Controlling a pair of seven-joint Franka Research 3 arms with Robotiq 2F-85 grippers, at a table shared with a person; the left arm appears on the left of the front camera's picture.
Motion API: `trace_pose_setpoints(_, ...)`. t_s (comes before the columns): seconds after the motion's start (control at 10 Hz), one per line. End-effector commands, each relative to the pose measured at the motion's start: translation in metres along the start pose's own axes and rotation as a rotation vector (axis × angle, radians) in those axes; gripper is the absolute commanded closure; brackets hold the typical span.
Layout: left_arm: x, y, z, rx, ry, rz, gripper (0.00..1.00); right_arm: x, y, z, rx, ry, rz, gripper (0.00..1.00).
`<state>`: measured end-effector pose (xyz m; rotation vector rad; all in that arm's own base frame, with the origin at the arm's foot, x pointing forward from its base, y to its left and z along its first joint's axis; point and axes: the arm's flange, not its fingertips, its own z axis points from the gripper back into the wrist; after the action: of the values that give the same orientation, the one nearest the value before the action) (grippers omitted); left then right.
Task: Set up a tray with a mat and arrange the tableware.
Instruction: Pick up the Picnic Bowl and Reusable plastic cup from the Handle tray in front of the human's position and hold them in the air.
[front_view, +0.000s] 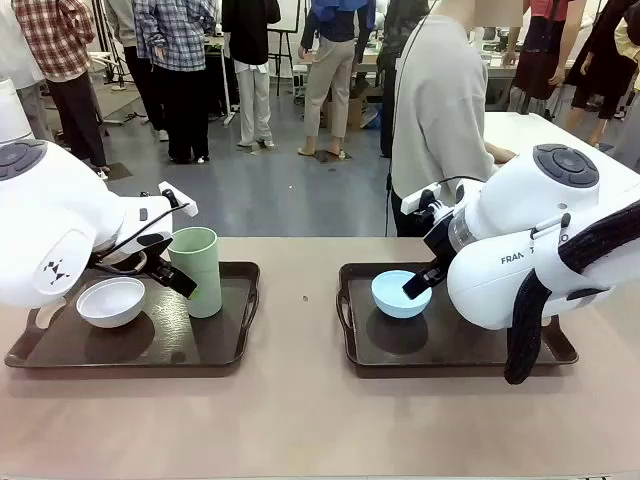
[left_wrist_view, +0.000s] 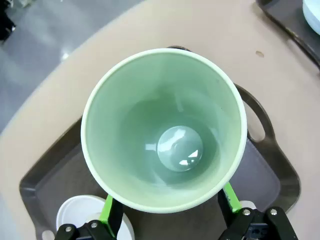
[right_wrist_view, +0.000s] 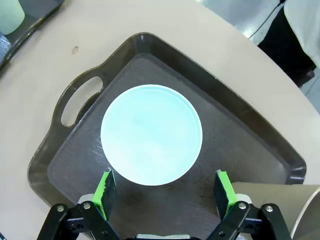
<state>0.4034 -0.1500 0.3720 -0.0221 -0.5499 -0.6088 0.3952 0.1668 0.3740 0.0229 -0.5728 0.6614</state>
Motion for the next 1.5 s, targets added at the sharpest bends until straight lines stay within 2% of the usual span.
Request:
trace_pose_setpoints(0.0,0.000,0.000,0.000,0.000,0.000,0.000,0.00,0.000,0.000,0.000,0.000,0.000,0.000,0.00)
trace_pose_setpoints(1.3,0.000,0.000,0.000,0.000,0.000,0.000,0.00,0.000,0.000,0.000,0.000,0.000,0.000,0.00)
trace_pose_setpoints(1.4,-0.008,-0.010,0.025,0.019,0.026,-0.047,0.00,0.001,0.016,0.024,-0.015,0.033,0.019,0.00)
